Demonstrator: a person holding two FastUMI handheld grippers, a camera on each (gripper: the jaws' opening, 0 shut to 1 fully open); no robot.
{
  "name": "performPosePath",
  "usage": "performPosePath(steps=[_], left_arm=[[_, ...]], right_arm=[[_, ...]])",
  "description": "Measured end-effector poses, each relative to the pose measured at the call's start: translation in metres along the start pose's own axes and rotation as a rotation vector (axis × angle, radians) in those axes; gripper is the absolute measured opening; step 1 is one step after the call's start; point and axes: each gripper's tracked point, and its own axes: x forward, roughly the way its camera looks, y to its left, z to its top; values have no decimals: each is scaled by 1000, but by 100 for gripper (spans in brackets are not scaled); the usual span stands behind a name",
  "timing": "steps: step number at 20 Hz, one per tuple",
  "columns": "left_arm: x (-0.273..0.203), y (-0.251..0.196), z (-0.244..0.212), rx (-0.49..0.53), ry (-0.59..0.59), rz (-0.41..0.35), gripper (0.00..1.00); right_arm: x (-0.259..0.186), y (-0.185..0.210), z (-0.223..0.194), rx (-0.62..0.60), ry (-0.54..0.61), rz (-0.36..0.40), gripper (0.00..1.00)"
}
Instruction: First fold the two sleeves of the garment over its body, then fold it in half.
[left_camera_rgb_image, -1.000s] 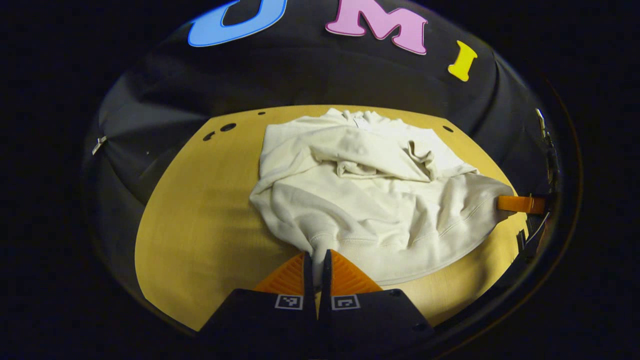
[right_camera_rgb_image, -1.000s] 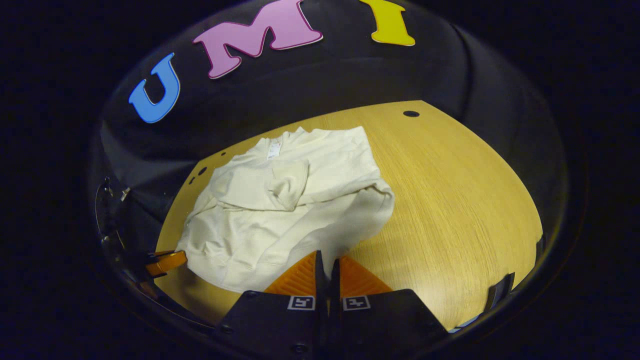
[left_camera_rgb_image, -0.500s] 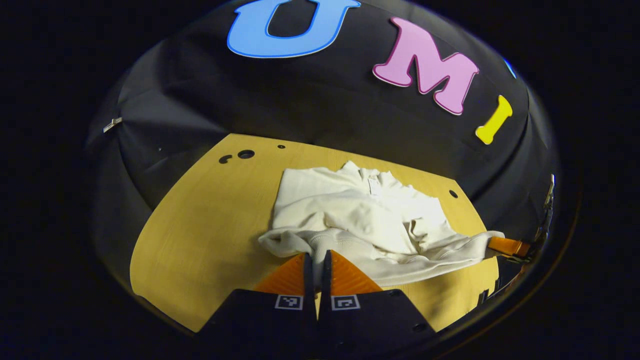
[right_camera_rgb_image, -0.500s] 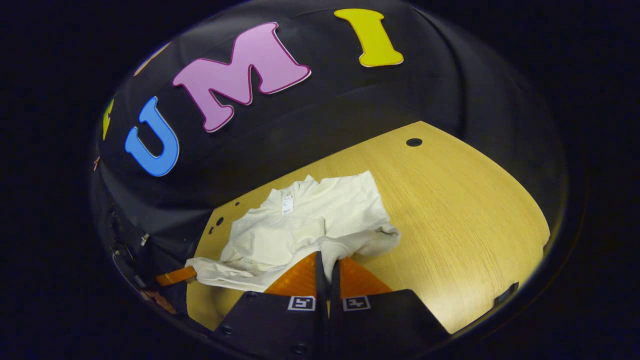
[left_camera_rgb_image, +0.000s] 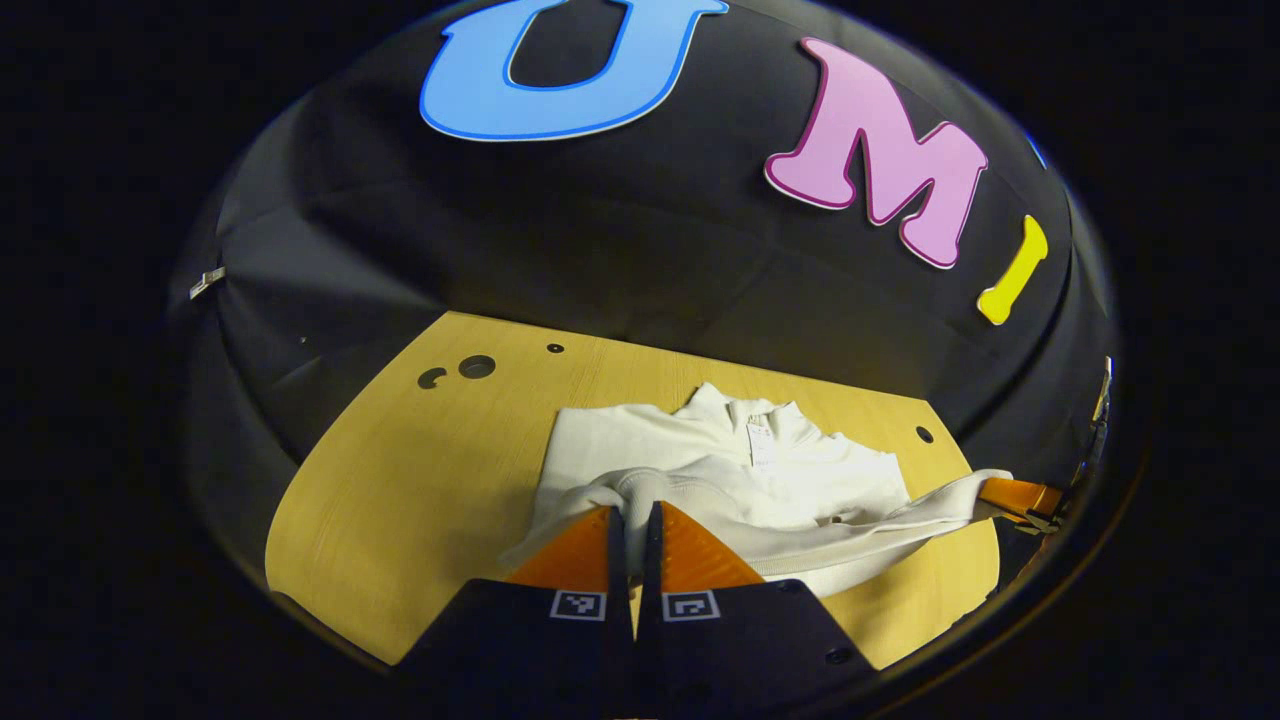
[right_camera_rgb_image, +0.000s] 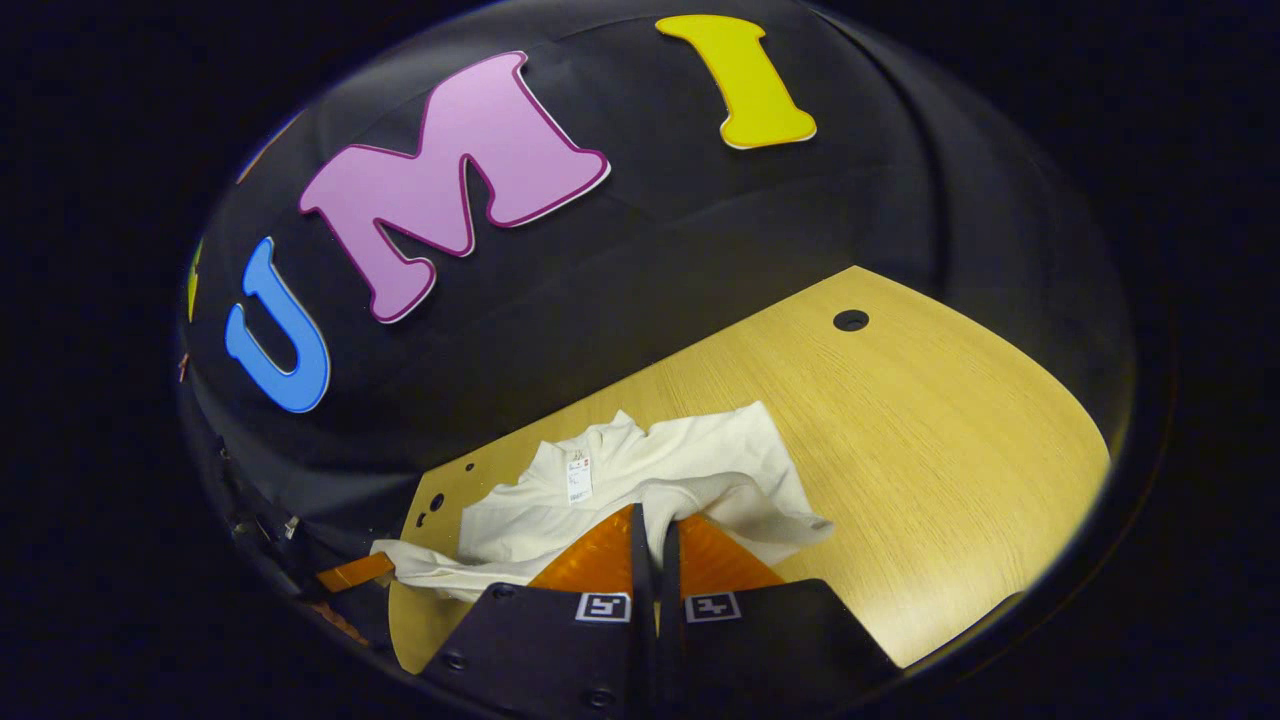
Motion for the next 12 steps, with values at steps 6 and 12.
performPosePath(steps=[6,12], left_arm=[[74,11,-13,-38,96,43,6],[122,21,-60,-29,228,115,6]], right_arm=[[61,-15,-11,48,48,-45,5],[107,-49,-66,20,202,-132,5]])
